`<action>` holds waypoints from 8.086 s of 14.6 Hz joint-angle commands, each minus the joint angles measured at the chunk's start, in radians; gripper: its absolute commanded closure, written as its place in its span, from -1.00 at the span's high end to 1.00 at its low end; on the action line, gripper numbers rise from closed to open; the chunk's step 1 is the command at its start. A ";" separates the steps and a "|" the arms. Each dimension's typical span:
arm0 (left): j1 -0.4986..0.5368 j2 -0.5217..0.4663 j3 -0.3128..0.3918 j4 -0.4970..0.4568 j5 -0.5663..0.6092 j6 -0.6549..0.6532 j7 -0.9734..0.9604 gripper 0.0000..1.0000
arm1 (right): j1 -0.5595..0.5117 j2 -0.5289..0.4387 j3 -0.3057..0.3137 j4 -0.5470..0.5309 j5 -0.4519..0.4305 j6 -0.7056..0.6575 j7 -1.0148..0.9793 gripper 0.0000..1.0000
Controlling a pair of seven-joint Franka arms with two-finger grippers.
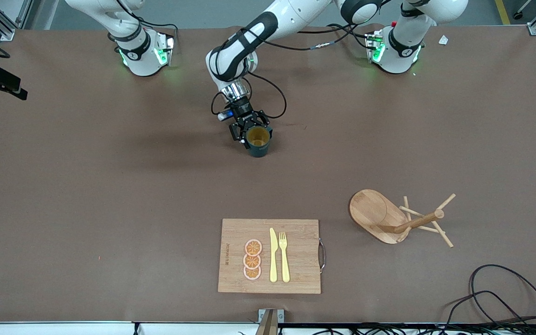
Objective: Transfer cup from left to right arm and place
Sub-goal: 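Tilt the held mug sideways with the left gripper, opening facing down, then reach the right gripper to the mug while the left gripper holds it, then grasp the mug with the right gripper while the left gripper releases, withdraws, then carry the mug with the right gripper away from the stand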
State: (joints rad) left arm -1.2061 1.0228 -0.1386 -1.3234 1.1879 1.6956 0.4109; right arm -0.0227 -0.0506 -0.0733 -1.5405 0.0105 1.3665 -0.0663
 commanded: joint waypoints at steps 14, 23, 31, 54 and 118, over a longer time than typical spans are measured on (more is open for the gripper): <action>0.011 -0.219 -0.026 0.033 -0.093 -0.143 0.153 1.00 | -0.005 0.169 0.020 -0.038 0.002 0.189 0.017 1.00; 0.262 -0.484 -0.021 0.023 -0.325 -0.065 0.294 1.00 | 0.252 0.169 0.023 -0.248 0.137 0.413 0.420 1.00; 0.551 -0.624 -0.019 0.023 -0.620 -0.010 0.094 1.00 | 0.573 0.175 0.023 -0.509 0.246 0.833 0.511 1.00; 1.270 -0.785 -0.018 0.009 -1.168 -0.149 -0.386 1.00 | 0.943 0.364 0.018 -0.552 0.072 1.063 2.200 1.00; 1.287 -0.971 -0.027 -0.175 -1.225 -0.034 -0.434 1.00 | 0.103 0.198 0.016 -0.675 0.009 0.944 -1.399 -0.98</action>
State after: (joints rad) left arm 0.0794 0.0559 -0.1630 -1.4956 -0.0354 1.6543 -0.0197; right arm 0.1385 0.1803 -0.0768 -2.1800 0.0366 2.2887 -1.3102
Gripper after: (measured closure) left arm 0.000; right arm 0.947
